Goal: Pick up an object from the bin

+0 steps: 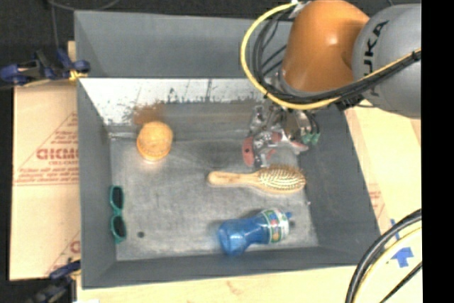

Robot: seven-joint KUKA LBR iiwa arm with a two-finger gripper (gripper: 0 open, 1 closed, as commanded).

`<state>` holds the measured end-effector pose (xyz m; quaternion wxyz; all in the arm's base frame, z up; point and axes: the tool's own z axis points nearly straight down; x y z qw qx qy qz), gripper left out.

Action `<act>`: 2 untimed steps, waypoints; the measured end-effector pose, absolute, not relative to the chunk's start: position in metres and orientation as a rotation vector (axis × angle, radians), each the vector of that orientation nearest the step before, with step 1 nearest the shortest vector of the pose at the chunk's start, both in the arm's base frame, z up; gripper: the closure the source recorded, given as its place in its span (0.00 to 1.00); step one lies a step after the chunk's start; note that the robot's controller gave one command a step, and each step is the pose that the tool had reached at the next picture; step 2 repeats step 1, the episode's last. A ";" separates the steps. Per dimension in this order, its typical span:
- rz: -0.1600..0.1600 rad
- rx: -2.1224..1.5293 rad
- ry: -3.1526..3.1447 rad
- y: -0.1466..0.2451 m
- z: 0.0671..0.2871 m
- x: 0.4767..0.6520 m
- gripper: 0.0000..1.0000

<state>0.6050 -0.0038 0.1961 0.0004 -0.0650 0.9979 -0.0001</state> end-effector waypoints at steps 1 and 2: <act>-0.002 -0.190 3.125 -0.008 0.234 0.615 1.00; -0.002 -0.190 3.125 -0.008 0.234 0.615 1.00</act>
Offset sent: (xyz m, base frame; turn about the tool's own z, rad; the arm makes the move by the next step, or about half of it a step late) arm -0.0525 -0.0626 0.0705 -0.2382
